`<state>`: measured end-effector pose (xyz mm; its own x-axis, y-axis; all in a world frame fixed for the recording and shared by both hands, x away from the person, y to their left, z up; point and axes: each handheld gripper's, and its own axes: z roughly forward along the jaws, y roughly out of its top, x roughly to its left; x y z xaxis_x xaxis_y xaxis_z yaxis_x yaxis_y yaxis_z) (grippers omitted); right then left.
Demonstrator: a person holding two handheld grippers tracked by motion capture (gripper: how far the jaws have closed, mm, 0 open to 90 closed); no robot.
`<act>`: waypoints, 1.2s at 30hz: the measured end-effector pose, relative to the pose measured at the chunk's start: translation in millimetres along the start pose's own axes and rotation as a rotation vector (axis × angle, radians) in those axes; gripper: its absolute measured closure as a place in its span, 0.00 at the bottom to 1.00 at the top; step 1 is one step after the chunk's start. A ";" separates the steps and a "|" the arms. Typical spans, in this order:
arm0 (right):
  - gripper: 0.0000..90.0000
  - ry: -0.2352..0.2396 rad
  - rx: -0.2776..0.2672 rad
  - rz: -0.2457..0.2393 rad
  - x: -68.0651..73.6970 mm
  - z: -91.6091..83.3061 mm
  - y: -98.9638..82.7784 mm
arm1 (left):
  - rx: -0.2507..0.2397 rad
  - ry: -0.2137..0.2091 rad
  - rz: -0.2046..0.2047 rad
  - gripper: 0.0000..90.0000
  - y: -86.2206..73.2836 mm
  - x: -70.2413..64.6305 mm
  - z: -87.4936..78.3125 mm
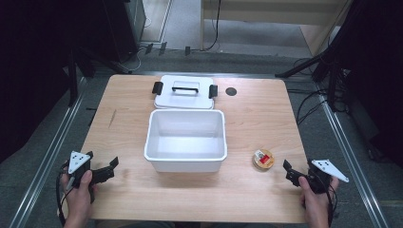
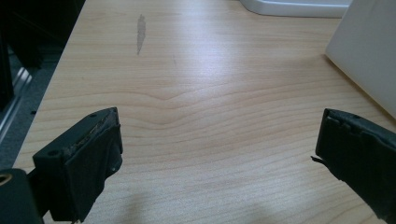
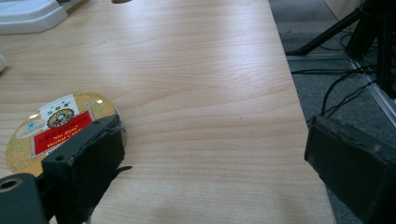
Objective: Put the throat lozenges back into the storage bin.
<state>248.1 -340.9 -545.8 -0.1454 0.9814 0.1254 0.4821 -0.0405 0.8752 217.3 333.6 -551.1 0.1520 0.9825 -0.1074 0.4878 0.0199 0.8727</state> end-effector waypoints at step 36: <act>0.02 0.139 0.604 -0.535 76.5 11.7 56.7 | -0.019 0.010 0.004 0.00 -1.1 -1.5 -2.1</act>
<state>274.4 -265.9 -492.0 -0.5747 0.8052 -0.1460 0.6937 0.5740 0.4350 214.7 332.6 -551.0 0.1453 0.9844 -0.0989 0.4710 0.0191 0.8819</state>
